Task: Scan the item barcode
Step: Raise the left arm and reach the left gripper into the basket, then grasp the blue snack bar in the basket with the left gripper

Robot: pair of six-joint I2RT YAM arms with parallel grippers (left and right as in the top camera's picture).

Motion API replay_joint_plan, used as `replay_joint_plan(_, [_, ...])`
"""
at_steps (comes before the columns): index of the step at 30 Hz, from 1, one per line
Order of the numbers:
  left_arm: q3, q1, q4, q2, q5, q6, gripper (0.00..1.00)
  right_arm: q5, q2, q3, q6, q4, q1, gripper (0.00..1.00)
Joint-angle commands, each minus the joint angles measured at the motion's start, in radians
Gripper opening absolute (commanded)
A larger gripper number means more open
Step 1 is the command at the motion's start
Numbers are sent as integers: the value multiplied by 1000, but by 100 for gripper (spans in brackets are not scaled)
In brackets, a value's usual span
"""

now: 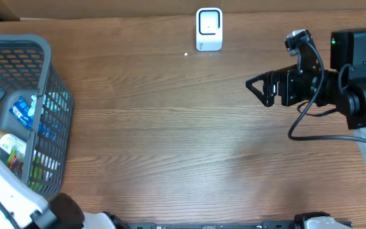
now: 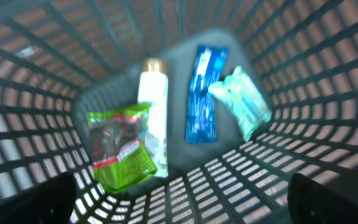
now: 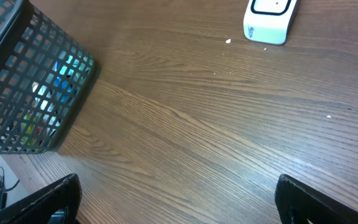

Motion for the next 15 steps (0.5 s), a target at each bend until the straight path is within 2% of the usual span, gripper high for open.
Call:
replay_joint_plan(1, [10, 3, -9, 79, 49, -10, 100, 8, 6, 29, 5, -1, 5, 100])
replay_joint_plan(9, [-31, 3, -25, 241, 45, 21, 93, 4, 18, 29, 5, -10, 5, 100])
replay_joint_plan(15, [-203, 2, 134, 246, 47, 31, 93, 4, 18, 29, 5, -20, 5, 100])
